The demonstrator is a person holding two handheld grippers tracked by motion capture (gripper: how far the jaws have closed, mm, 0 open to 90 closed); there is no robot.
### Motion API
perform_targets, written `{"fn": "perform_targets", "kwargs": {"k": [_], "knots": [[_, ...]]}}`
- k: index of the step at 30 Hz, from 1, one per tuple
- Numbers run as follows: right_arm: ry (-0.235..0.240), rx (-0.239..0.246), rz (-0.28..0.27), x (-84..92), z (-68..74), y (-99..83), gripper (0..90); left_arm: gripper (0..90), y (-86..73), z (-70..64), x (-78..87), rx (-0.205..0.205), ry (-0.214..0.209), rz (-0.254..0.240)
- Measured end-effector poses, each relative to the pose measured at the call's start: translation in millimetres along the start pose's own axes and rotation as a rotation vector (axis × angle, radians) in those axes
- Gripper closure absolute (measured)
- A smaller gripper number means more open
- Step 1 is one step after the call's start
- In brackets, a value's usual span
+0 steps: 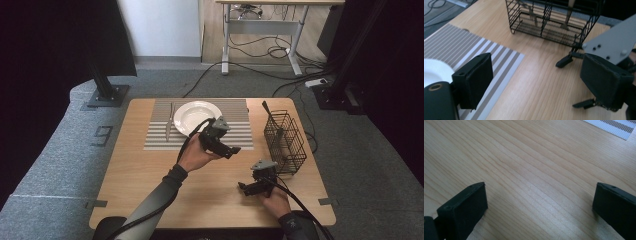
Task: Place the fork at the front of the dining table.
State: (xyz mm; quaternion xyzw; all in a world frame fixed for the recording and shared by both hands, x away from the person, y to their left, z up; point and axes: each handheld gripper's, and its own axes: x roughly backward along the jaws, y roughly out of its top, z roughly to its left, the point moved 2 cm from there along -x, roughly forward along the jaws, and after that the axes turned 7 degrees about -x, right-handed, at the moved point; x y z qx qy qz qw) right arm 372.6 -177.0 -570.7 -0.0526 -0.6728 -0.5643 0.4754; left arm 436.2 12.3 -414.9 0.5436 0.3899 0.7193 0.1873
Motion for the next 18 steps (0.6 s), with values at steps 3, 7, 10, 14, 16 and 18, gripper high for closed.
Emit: {"fn": "perform_targets", "kwargs": {"k": [3,7,10,14,16,18], "knots": [[-0.001,0.0,0.0,0.0,0.0,0.0,0.0,13.9,14.5,0.3,-6.8,-0.021,-0.015,-0.006],[0.0,-0.002,0.0,0.0,0.1,0.0,0.0,14.3,24.3,-0.4,-13.9,-0.037,-0.024,-0.008],[0.0,0.0,0.0,0.0,0.0,0.0,0.0,14.7,34.4,-1.3,-21.5,-0.051,-0.035,-0.018],[-0.001,0.0,-0.003,-0.3,0.0,0.0,0.0,16.0,46.0,-2.3,-31.1,-0.065,-0.049,-0.023],[0.0,-0.001,0.0,0.0,0.0,0.0,0.0,16.4,51.6,-2.9,-35.7,-0.069,-0.058,-0.026],[0.001,-0.002,0.0,0.0,0.1,0.0,0.0,18.3,56.9,-4.2,-40.2,-0.073,-0.071,-0.034]]}}
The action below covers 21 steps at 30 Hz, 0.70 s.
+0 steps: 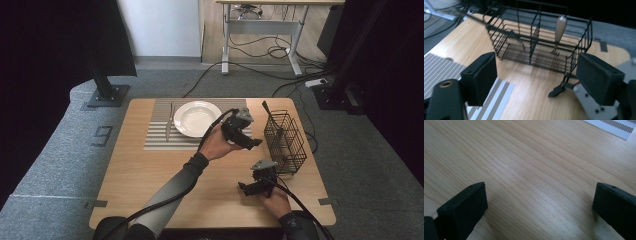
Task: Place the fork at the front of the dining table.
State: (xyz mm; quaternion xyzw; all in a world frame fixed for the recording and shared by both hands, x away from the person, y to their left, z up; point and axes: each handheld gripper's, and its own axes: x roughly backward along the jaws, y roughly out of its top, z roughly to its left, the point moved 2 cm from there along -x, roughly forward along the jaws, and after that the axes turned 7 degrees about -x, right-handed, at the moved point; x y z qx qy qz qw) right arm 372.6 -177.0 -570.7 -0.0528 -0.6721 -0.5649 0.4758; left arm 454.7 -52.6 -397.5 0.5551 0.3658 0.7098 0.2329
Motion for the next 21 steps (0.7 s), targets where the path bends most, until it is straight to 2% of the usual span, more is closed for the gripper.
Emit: {"fn": "perform_targets", "kwargs": {"k": [6,9,12,13,16,18,19,21], "knots": [[-0.002,0.003,0.0,0.0,-0.2,0.0,0.0,22.4,14.1,-3.3,-14.8,-0.032,-0.023,0.0],[-0.004,0.004,0.001,0.0,-0.3,-0.1,0.0,25.1,19.9,-5.2,-21.8,-0.036,-0.039,-0.005],[-0.003,0.002,0.0,-0.1,-0.1,0.0,0.0,30.4,24.3,-7.3,-29.3,-0.04,-0.058,-0.001],[-0.002,0.002,0.0,0.0,-0.2,-0.1,0.0,34.7,26.5,-9.0,-34.5,-0.041,-0.074,0.002],[-0.001,0.004,0.0,0.0,-0.3,-0.1,0.0,37.3,28.3,-10.8,-39.8,-0.045,-0.079,0.008],[-0.001,0.007,-0.002,-0.2,-0.6,-0.1,0.0,42.0,29.6,-12.3,-44.8,-0.045,-0.081,0.012],[-0.001,0.009,-0.002,-0.2,-0.7,-0.1,0.0,47.3,30.1,-12.8,-47.1,-0.043,-0.085,0.015],[-0.001,0.009,-0.002,-0.2,-0.7,-0.1,0.0,50.1,30.6,-14.1,-51.5,-0.044,-0.091,0.024]]}}
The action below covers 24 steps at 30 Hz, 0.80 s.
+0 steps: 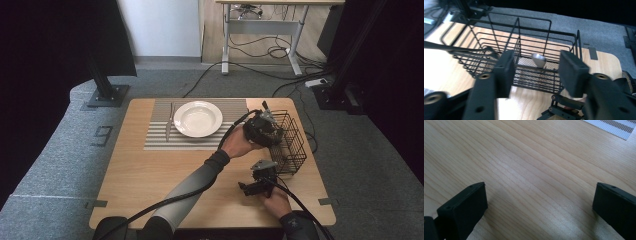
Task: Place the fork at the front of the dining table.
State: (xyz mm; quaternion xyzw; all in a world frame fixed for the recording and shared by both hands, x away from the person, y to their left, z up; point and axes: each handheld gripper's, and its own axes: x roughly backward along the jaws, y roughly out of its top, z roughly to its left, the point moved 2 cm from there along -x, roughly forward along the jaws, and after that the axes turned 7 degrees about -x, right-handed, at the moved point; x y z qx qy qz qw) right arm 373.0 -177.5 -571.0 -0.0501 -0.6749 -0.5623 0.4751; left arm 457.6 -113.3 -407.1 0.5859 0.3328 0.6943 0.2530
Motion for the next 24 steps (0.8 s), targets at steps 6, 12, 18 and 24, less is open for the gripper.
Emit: {"fn": "perform_targets", "kwargs": {"k": [6,12,18,24], "knots": [[-0.002,0.003,0.0,0.0,-0.2,0.0,0.0,72.0,-0.1,-0.6,-7.7,0.019,-0.021,0.016],[-0.001,0.001,0.001,0.0,-0.2,0.0,0.0,78.7,0.7,-2.2,-6.0,0.042,-0.046,0.01],[0.0,-0.001,0.0,0.0,0.1,0.0,0.0,79.9,5.8,-2.6,2.6,0.039,-0.047,-0.021],[0.001,-0.01,0.003,0.2,0.7,0.1,0.0,81.1,14.4,-1.7,19.8,0.029,-0.038,-0.052]]}}
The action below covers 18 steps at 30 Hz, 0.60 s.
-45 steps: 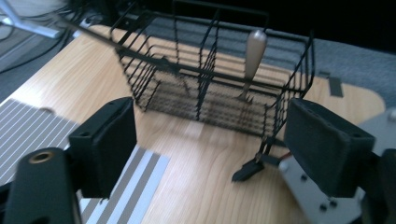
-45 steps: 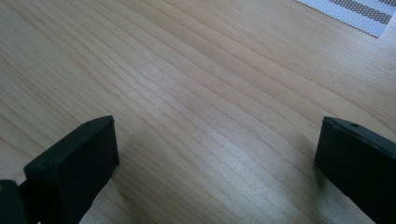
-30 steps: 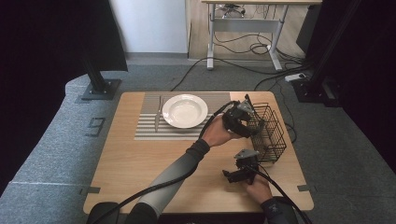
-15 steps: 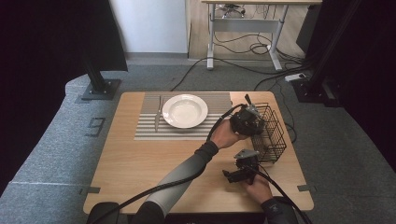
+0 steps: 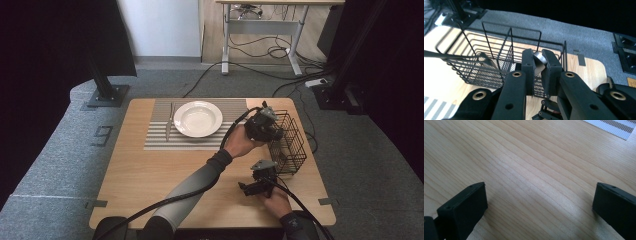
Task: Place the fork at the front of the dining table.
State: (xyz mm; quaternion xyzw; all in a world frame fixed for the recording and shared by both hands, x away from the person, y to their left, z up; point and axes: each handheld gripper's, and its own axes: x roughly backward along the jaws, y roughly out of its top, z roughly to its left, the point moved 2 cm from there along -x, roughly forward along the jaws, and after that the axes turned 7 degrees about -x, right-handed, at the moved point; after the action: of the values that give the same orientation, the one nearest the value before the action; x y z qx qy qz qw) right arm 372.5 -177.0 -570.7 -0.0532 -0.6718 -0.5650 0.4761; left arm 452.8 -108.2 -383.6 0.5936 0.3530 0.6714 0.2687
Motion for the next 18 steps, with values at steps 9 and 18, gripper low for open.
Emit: {"fn": "perform_targets", "kwargs": {"k": [9,18], "knots": [[-0.002,0.001,0.0,0.1,-0.1,0.0,0.0,86.3,16.4,3.1,38.3,-0.005,0.011,-0.073],[-0.002,-0.001,0.002,0.2,0.0,-0.1,0.0,86.5,26.3,2.5,83.2,-0.022,0.043,-0.096]]}}
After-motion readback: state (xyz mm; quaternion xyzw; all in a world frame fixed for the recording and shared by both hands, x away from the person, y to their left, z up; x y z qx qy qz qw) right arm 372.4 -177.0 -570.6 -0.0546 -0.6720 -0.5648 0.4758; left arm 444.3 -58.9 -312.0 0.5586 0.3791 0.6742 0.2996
